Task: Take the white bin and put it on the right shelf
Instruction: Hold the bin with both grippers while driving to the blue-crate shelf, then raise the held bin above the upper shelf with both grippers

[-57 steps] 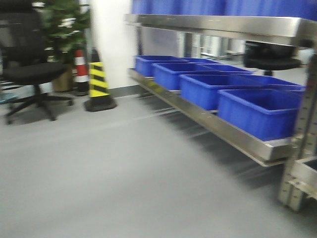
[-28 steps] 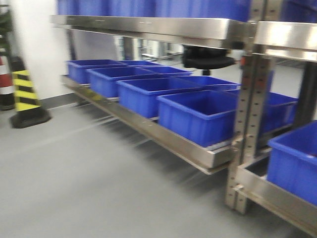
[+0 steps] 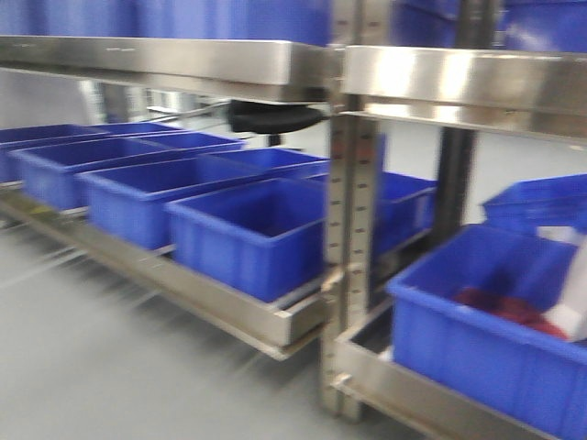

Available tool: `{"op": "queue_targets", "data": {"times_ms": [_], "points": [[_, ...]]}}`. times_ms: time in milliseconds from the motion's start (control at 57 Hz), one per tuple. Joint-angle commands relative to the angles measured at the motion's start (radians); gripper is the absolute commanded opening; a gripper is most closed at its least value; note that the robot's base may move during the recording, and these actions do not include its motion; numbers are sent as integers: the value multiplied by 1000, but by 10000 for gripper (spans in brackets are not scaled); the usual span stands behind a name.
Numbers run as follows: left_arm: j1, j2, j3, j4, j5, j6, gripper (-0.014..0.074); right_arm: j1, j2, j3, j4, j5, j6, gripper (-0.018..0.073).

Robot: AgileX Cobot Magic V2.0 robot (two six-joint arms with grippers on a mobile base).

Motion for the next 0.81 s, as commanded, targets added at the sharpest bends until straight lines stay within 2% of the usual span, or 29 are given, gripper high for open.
{"op": "queue_targets", "data": {"times_ms": [0,789], "points": [[-26,-43,-39,-170,188,26,-117,16,-33,-34,144,79,-5,60],[-26,-43,-39,-170,188,26,-117,16,-33,-34,144,79,-5,60]]}}
